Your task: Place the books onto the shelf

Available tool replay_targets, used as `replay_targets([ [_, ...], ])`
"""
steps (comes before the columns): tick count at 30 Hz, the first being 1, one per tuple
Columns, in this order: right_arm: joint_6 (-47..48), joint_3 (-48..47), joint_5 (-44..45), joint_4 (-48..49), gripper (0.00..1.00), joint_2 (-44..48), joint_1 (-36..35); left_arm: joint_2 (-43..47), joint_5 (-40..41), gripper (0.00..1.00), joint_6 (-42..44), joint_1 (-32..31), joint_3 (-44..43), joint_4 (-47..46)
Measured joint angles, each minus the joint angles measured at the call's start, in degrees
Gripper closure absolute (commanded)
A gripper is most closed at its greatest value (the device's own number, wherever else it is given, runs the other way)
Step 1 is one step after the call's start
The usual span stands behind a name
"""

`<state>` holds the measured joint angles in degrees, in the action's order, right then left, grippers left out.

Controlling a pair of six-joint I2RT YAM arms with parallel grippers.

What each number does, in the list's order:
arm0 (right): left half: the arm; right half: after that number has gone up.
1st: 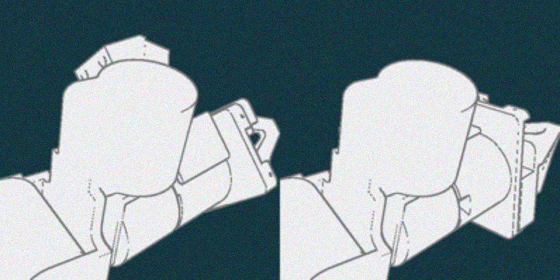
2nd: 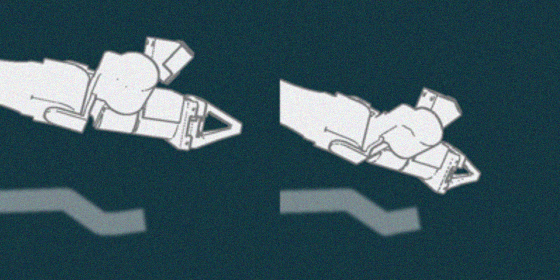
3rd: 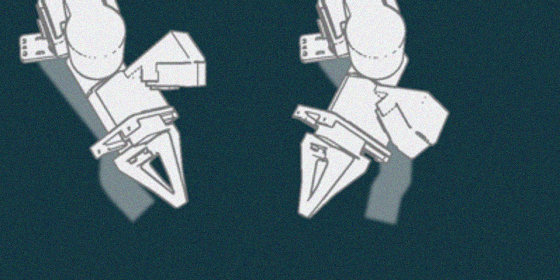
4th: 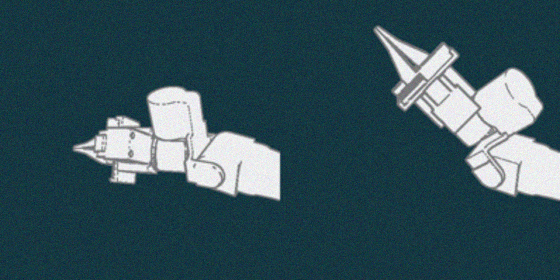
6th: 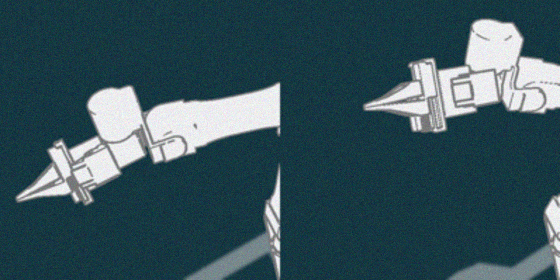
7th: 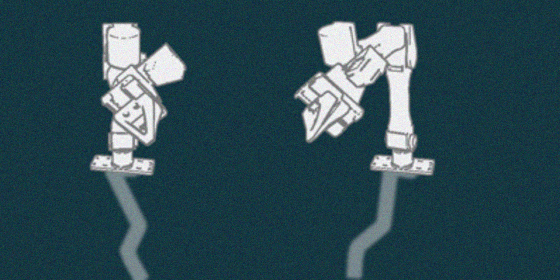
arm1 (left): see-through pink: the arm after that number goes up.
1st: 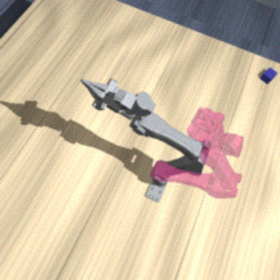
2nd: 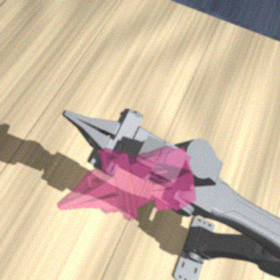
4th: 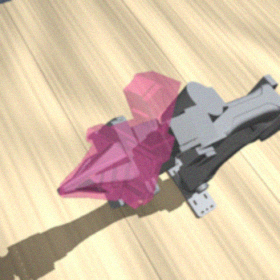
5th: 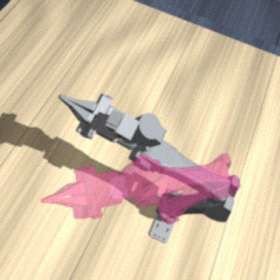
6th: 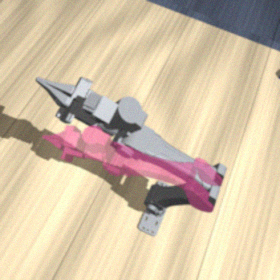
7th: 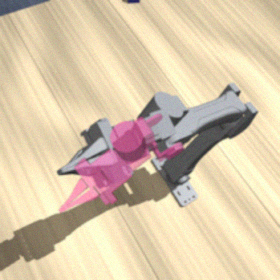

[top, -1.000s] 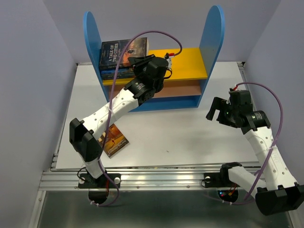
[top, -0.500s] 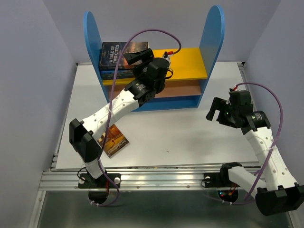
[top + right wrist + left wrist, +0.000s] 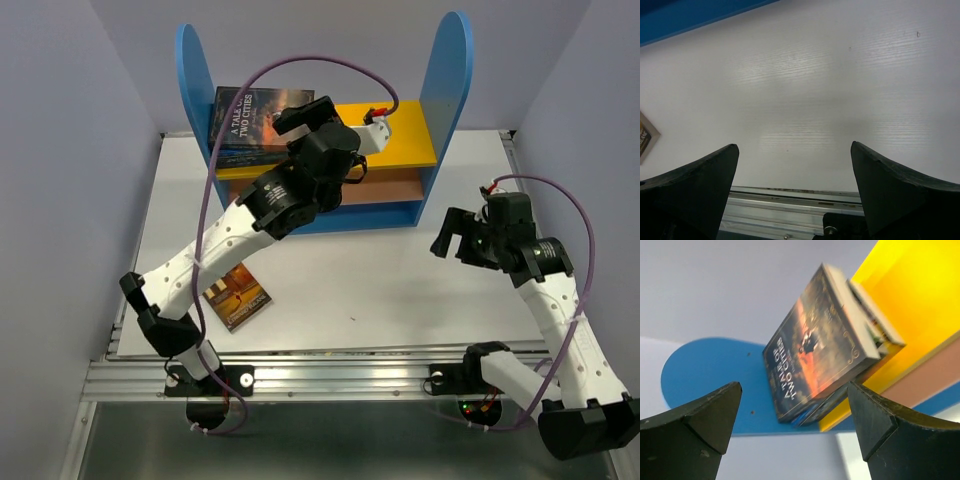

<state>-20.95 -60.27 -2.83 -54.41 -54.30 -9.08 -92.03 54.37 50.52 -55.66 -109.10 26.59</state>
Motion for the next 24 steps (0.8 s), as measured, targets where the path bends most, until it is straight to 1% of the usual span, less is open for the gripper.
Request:
replay_targets([
  [1, 0.26, 0.00, -0.33, 0.00, 0.00, 0.68, 0.00, 0.07, -2.14, 0.01, -1.53, -0.52, -2.12, 2.16],
  [3, 0.70, 0.00, -1.29, -0.04, 0.00, 1.90, 0.00, 1.38, -9.05, 0.01, -5.68, -1.40, -5.92, 4.63],
  [5, 1.14, 0.00, -2.34, -0.04, 0.00, 2.75, 0.00, 4.20, -14.34, 0.01, -8.96, -1.53, -6.32, 4.98],
  [7, 1.68, 0.00, -4.24, -0.02, 0.00, 3.32, 0.00, 8.57, -17.88, 0.01, -12.76, -1.64, -4.68, 3.15],
  [11, 2.67, -0.37, -6.93, -0.02, 0.00, 3.19, 0.00, 18.21, -20.17, 0.01, -22.49, -1.79, 2.89, -2.34],
  [15, 3.85, -0.74, -9.29, 0.02, 0.00, 3.48, 0.00, 27.78, -22.88, 0.01, -37.16, -1.88, 17.05, -12.85],
  [17, 4.26, -0.76, -10.10, 0.02, 0.00, 3.76, 0.00, 30.82, -25.44, 0.01, -44.89, -1.88, 23.47, -15.17],
  [21, 4.46, -0.57, -10.40, 0.04, 0.00, 4.70, 0.00, 32.54, -27.23, 0.01, -57.37, -1.90, 30.27, -18.21],
  [22, 4.44, -0.31, -10.40, 0.09, 0.00, 5.16, 0.00, 32.46, -27.04, 0.09, -59.93, -1.90, 31.47, -18.03],
  [23, 4.37, 0.02, -10.36, 0.20, 0.00, 5.53, 0.00, 32.06, -26.27, 0.25, -63.23, -1.90, 32.37, -17.27],
  [24, 4.28, 0.28, -10.32, 0.17, 0.00, 5.99, 0.00, 31.65, -25.77, 0.44, -65.33, -1.90, 32.68, -16.63],
])
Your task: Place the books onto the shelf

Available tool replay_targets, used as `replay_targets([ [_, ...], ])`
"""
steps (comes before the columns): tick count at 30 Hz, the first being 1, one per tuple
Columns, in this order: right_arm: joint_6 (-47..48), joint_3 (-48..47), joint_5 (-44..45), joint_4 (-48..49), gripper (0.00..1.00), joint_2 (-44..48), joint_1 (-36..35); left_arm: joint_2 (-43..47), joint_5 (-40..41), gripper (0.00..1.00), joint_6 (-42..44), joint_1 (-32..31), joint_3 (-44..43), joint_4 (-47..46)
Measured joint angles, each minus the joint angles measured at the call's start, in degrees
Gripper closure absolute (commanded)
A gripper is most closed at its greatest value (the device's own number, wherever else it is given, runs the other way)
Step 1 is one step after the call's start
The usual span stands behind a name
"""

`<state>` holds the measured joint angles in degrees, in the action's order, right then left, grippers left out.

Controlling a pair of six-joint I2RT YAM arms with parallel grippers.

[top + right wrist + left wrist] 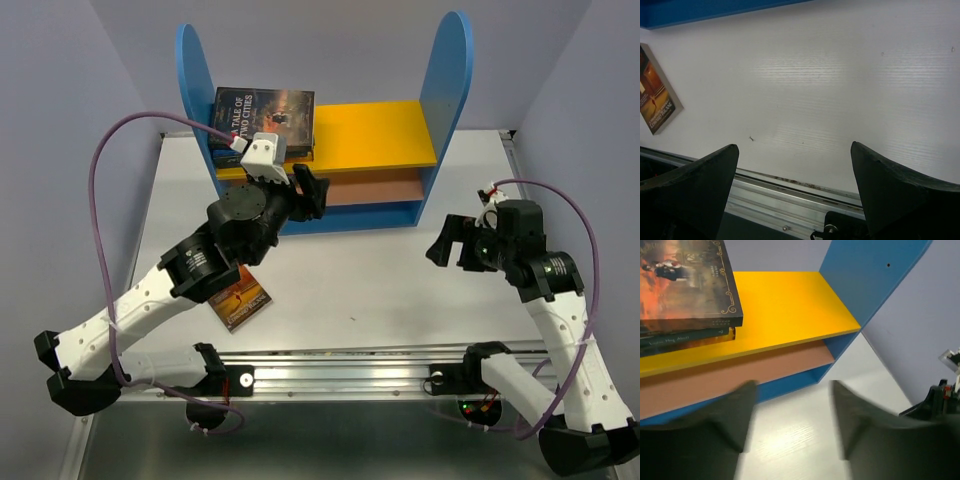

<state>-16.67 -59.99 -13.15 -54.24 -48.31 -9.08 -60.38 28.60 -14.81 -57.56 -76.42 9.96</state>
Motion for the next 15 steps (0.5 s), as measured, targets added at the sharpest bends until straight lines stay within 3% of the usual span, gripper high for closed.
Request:
replay_targets([
  [1, -0.04, 0.17, 0.07, -0.04, 0.00, 0.33, 0.00, -0.52, 0.66, 0.90, -2.14, 0.00, 0.00, 0.52],
  [2, -0.09, 0.26, 0.20, -0.02, 0.00, 0.59, 0.00, -0.98, 1.29, 1.00, -3.61, 0.00, 0.00, 0.61],
  [11, -1.18, 1.70, 2.25, 0.68, 0.00, 1.51, 0.00, -7.26, 10.36, 1.00, -15.41, 0.98, -6.01, 5.86],
  [15, -1.38, 1.86, 2.99, 0.70, 0.00, 1.40, 0.00, -10.34, 11.41, 1.00, -18.16, 4.17, -9.11, 8.46],
])
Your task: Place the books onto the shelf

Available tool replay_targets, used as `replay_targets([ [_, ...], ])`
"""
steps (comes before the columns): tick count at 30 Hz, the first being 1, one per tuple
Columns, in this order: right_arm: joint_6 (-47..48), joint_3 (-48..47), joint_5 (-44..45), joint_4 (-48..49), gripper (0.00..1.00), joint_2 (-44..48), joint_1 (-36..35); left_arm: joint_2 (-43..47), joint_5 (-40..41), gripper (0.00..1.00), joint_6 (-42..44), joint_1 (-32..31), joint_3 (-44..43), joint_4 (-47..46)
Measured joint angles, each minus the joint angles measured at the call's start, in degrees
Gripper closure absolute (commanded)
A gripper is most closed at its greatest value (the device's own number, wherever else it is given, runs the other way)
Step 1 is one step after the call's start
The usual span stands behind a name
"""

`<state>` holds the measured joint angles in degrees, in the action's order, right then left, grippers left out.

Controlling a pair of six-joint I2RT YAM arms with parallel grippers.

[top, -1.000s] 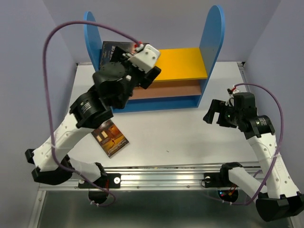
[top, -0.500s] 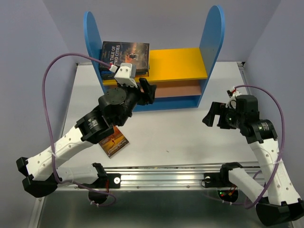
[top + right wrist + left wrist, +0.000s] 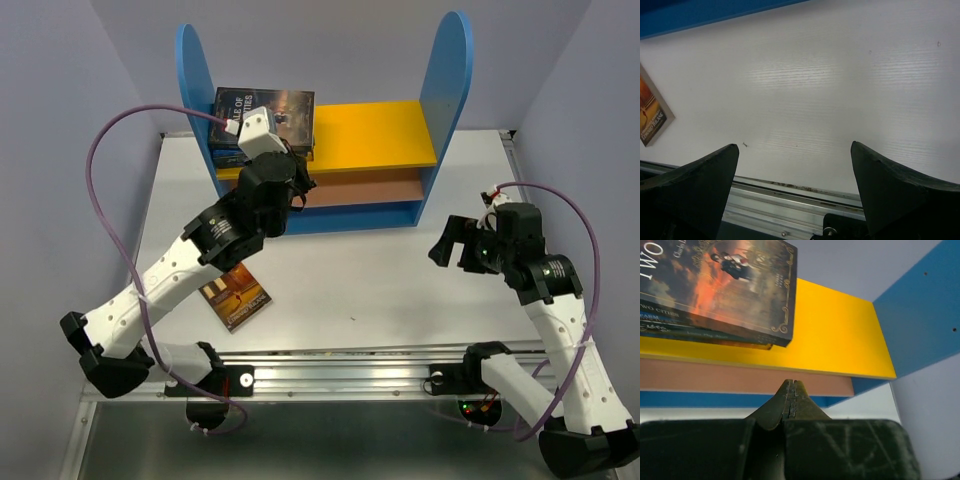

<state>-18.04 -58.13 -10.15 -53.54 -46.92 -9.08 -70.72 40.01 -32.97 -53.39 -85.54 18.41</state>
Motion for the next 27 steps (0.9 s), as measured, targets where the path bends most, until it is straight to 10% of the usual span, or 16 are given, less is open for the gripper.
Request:
replay_targets([
  [27, -1.25, 0.00, 3.10, 0.02, 0.00, -0.02, 0.00, -10.10, -5.05, 1.00, -1.64, 14.01, -5.46, 1.77],
])
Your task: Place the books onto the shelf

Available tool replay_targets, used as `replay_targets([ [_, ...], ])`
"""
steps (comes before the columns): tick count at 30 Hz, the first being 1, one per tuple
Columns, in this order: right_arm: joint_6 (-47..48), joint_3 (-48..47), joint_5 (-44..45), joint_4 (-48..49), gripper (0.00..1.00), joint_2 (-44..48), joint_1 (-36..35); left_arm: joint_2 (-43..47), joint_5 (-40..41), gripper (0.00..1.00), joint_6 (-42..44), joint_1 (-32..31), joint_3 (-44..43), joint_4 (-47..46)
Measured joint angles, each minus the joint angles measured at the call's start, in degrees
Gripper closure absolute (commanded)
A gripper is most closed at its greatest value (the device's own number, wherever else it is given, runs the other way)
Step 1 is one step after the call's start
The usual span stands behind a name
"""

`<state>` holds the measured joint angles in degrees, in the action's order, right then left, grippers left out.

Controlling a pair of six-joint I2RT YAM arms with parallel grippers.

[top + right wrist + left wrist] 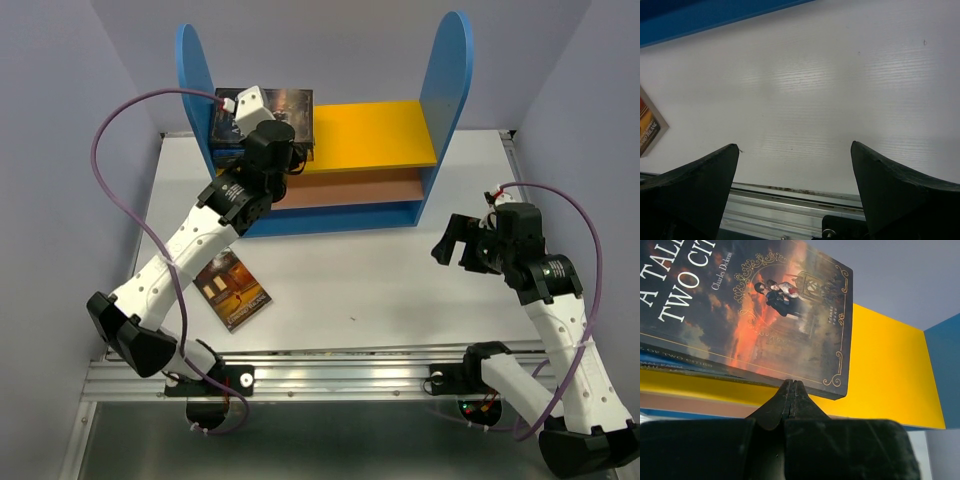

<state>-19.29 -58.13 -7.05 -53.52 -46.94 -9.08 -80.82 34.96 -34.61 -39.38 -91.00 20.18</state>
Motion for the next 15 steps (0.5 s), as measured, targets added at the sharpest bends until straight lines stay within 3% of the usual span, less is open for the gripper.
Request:
replay_targets([
  [12, 0.02, 0.00, 0.15, -0.02, 0.00, 0.02, 0.00, -1.77, -1.88, 1.00, 0.22, 0.66, -0.79, -0.70],
  [15, 0.07, 0.00, -0.59, 0.00, 0.00, 0.20, 0.00, 0.72, -4.55, 0.70, 0.07, 0.85, 2.67, -2.32],
])
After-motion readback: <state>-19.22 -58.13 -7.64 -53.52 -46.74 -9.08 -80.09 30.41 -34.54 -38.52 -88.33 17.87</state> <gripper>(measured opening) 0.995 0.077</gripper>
